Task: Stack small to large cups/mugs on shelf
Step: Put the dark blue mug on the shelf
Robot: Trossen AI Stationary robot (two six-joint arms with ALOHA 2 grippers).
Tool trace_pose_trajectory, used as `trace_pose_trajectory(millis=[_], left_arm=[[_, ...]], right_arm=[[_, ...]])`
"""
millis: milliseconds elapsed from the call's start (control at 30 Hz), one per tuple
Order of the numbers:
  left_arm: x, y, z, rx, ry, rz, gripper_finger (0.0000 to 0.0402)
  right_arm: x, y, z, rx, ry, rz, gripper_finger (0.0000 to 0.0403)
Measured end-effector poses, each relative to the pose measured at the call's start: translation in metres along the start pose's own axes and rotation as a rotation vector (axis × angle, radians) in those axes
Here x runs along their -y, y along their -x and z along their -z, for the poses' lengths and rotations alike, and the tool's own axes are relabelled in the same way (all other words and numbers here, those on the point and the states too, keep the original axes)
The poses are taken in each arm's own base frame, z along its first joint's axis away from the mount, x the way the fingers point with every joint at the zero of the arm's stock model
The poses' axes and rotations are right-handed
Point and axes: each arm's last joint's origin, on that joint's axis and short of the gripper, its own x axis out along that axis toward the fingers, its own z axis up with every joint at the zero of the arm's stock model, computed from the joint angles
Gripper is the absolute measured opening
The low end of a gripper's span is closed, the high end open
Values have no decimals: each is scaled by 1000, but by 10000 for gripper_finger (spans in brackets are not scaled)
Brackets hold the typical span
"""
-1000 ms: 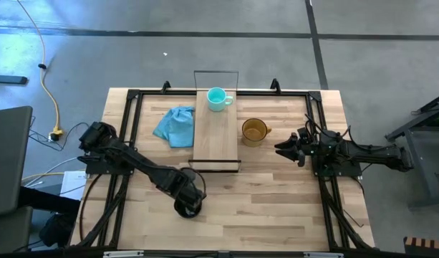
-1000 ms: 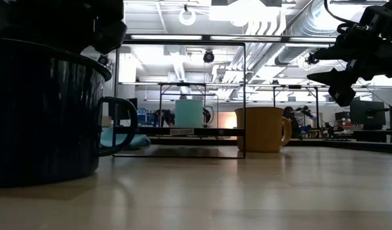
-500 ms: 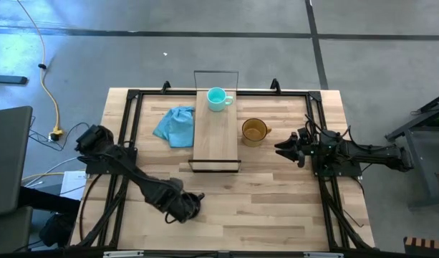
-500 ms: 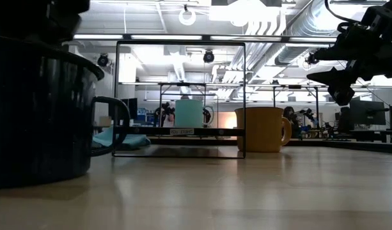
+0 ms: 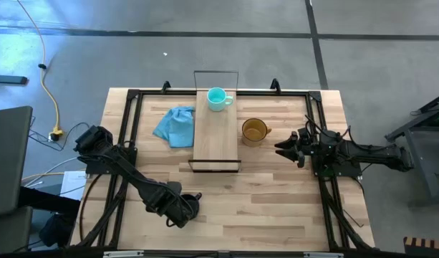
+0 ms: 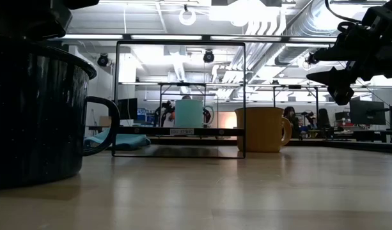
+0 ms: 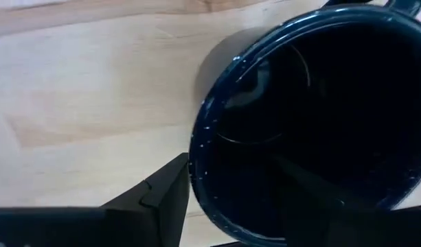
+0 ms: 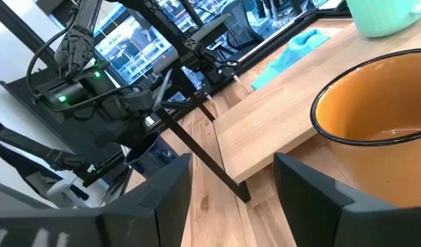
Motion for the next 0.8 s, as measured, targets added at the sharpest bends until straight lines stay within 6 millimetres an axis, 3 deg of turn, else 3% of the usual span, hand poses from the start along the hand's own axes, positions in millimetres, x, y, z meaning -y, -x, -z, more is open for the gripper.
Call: trace_pose_trajectory(millis=[133, 367, 567, 800], left_arm=[[-2, 0, -1, 9, -18, -17, 130], [-2, 0, -1, 10, -123, -27, 14], [-9, 1, -5, 39, -203, -101, 36], [-12, 3, -8, 77, -264, -128, 15]], right_arm=[[0, 0, 0, 0, -1, 0, 195], [0, 0, 0, -1, -2, -1, 195], [0, 0, 0, 0, -2, 0, 195], [0, 0, 0, 4, -3, 6, 195]])
